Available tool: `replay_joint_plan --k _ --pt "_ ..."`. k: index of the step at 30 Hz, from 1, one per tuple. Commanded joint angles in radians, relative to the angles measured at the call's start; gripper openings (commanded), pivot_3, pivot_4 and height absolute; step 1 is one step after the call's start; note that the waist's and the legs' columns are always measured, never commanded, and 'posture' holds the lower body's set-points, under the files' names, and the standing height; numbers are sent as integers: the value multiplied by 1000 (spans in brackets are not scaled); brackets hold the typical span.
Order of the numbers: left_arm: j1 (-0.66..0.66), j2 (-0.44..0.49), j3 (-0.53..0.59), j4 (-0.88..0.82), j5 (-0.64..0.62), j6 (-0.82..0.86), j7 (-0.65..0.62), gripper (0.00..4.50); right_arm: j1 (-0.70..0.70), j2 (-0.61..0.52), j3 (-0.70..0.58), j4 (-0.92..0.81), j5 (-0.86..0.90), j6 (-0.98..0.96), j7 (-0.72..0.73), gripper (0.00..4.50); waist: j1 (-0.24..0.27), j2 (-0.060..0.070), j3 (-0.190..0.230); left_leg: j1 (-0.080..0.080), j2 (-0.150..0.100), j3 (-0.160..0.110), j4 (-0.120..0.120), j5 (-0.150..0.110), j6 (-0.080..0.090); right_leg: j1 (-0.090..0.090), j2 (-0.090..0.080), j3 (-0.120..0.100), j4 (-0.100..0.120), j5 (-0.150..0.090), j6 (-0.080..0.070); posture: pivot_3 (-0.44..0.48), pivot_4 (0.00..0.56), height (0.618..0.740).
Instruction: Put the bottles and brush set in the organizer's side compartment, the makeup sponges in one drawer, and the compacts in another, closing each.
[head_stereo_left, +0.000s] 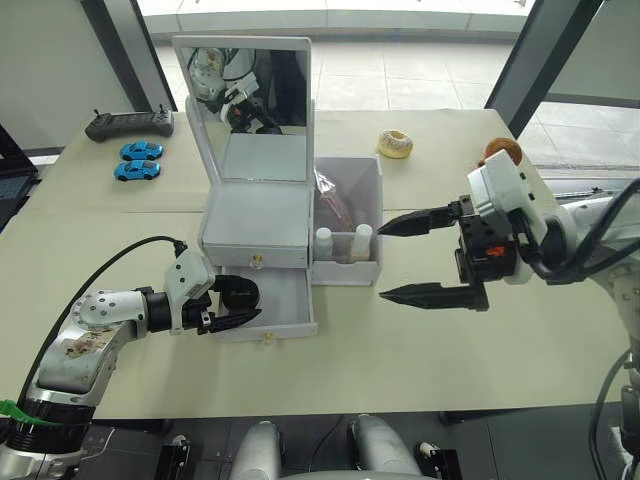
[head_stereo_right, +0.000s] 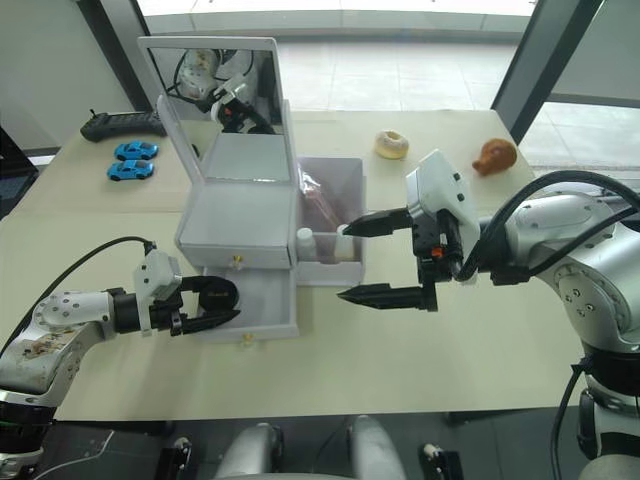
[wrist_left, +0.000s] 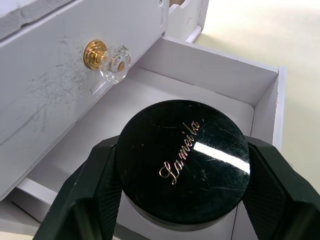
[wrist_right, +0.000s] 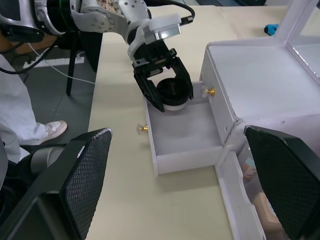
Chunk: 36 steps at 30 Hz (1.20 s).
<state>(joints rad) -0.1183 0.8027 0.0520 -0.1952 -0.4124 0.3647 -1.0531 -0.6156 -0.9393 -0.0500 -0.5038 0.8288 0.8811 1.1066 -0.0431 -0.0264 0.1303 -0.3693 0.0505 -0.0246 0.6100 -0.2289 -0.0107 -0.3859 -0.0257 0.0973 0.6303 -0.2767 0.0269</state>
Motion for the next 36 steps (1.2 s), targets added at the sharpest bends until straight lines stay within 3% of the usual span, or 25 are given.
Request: replay_joint_plan --k 1,3,9,15,19,24,30,36 --pt "-21 0 39 -8 -32 -6 -10 3881 -6 -20 -27 -2 -10 -35 6 4500 0 0 0 0 0 0 0 0 0 0 0 0 0 0 0 0 150 740" --pt "-35 -1 58 -12 -63 16 -13 4456 -8 -21 -30 4 -11 -38 7 4500 0 0 0 0 0 0 0 0 0 0 0 0 0 0 0 0 150 740" --pt "-42 2 127 -45 -163 105 -2 4484 -3 -34 -34 20 -19 -50 24 4500 -1 0 0 0 0 0 0 0 0 0 0 0 0 0 1 0 150 740" --pt "28 56 334 -41 -277 206 4 4484 40 -42 -84 51 -71 -135 21 4500 -2 0 0 0 1 0 0 0 0 0 0 0 0 -1 1 0 150 740" --pt "59 119 479 115 -224 161 28 4484 108 -35 -139 131 -154 -233 -16 4500 0 0 0 1 0 0 0 0 0 0 0 0 0 -4 6 0 150 740" --pt "123 120 629 372 -104 -11 116 4484 237 -91 -182 341 -254 -347 66 4500 0 0 0 1 0 1 0 0 0 0 -1 0 0 -2 3 0 150 740" --pt "174 163 735 737 -31 -248 129 4484 291 -93 -174 679 -404 -584 80 4500 0 0 0 2 0 2 -1 0 0 -1 -2 -1 0 0 -1 0 150 740" --pt "212 147 750 827 -36 -328 91 4484 297 -72 -189 695 -433 -644 48 4500 0 1 -1 2 0 4 -1 0 0 -1 -3 0 0 0 -1 0 150 740"
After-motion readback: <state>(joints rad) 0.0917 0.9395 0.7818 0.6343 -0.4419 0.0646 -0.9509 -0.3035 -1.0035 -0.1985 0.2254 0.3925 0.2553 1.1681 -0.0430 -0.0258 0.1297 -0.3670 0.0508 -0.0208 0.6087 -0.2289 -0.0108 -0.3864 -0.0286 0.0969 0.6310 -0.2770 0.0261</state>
